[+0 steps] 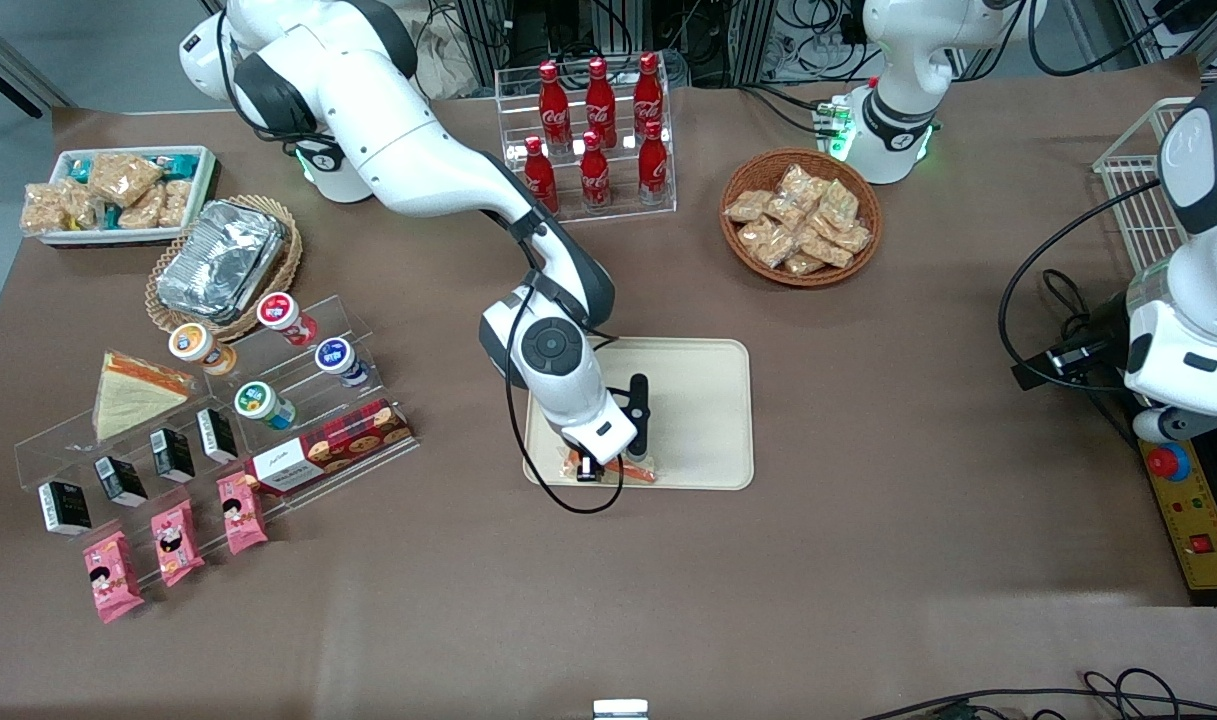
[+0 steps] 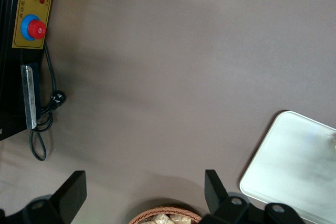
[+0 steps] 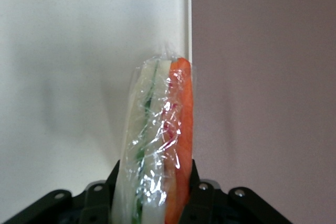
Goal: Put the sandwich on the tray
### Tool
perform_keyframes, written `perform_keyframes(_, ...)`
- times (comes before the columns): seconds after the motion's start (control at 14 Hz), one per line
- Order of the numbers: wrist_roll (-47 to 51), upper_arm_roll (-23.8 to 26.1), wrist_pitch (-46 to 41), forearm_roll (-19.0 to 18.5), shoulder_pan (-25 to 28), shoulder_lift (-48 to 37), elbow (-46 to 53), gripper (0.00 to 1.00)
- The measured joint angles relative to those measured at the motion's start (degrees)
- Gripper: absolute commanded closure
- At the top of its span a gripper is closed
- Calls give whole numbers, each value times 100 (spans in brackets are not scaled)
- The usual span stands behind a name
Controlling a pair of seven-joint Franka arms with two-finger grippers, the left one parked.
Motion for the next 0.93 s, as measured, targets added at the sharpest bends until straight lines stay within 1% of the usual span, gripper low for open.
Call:
perform_keyframes(0.43, 48, -31, -43, 48, -76, -204, 102, 0)
perform_keyframes(0.57, 96, -67, -257, 178, -131, -377, 115, 0)
perform_keyframes(0.71, 111, -99, -740, 282, -378, -639, 161, 0)
perform_keyframes(0.93, 109, -124, -1776, 346, -1051, -1283, 187, 0)
